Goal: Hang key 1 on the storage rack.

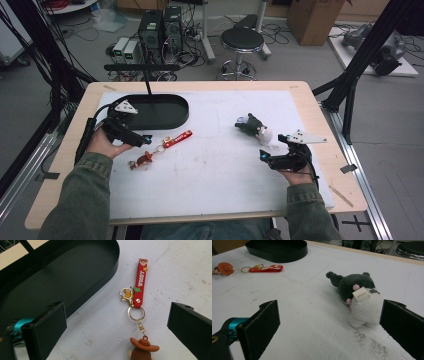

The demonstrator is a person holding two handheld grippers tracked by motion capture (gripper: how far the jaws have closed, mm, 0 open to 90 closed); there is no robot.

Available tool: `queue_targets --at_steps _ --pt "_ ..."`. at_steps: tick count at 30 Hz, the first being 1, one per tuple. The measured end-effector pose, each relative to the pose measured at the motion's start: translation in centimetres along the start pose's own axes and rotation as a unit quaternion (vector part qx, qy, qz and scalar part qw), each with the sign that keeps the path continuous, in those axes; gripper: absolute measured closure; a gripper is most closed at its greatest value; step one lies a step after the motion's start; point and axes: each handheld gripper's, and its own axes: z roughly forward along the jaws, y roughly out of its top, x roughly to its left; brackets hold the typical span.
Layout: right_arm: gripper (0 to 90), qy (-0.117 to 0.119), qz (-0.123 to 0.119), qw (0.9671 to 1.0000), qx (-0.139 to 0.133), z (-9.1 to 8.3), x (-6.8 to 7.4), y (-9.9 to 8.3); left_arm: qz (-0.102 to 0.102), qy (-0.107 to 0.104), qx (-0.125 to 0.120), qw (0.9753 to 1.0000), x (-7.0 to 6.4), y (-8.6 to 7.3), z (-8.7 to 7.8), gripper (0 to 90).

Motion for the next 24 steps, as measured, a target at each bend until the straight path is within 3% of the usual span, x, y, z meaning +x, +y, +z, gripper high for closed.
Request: queue_targets --at_steps 9,24 --pt "2.1 -0.001 0.002 1.0000 -0.002 0.0 0.0 0.0 0.006 -0.007 0.003 1.0000 -0.1 1.6 0.3 2.7" --pt "2.1 0.000 0.001 1.0000 -0.002 0.0 0.0 0.0 0.041 -0.019 0.022 0.9988 -1.2 4.8 1.6 2.7"
